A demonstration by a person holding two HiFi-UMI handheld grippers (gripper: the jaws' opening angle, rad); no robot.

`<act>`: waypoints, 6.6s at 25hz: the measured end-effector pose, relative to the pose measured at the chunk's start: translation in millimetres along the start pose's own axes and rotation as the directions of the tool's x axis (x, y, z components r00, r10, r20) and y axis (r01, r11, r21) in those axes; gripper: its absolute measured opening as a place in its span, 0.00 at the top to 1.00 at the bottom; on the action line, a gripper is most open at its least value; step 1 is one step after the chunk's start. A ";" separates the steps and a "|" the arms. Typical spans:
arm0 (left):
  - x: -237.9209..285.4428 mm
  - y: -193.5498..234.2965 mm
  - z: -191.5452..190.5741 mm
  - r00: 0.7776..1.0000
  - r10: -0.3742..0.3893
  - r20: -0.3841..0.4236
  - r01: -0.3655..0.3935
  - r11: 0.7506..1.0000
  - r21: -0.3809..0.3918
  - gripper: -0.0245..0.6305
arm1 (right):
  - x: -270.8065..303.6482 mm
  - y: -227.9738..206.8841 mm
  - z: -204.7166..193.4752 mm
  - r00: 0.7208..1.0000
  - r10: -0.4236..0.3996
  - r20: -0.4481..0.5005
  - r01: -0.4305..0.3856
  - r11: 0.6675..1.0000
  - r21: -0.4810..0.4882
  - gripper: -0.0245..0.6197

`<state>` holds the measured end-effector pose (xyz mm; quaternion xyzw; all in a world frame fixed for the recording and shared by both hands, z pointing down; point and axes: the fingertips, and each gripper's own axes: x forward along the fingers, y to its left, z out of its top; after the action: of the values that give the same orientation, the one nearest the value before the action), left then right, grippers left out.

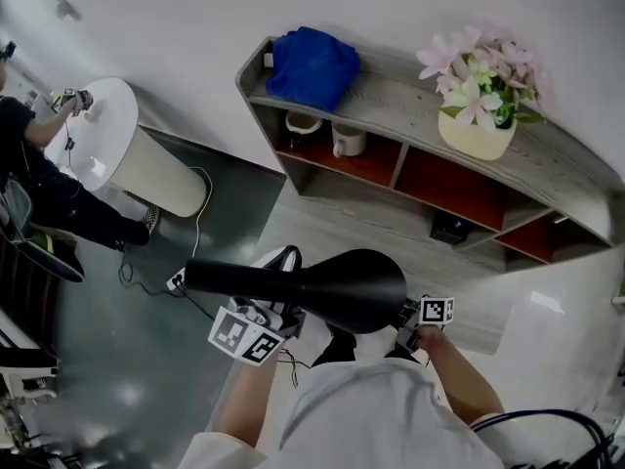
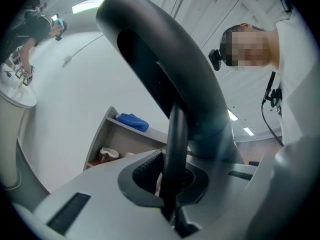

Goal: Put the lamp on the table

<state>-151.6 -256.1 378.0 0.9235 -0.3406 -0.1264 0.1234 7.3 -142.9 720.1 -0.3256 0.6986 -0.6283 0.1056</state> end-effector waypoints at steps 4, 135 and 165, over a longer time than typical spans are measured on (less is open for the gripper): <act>17.4 30.5 -9.0 0.998 -0.061 -0.027 0.060 0.998 -0.014 0.95 | 32.4 -6.7 16.3 0.998 0.037 0.057 -0.036 0.999 -0.013 0.93; 87.5 138.8 -133.4 0.924 -0.116 -0.365 0.191 0.966 0.176 0.79 | 77.6 -40.0 61.7 0.929 -0.288 0.232 0.329 0.931 -0.161 0.80; -118.8 -77.6 -164.1 0.915 0.071 -0.397 -0.095 0.995 -0.042 0.95 | -94.1 77.2 -28.2 0.988 -0.125 0.094 0.156 0.819 -0.552 0.93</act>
<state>-140.6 -97.2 525.2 0.9105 -0.3437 0.0576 0.2227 38.7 -64.9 627.7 -0.4095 0.8224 -0.3943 -0.0220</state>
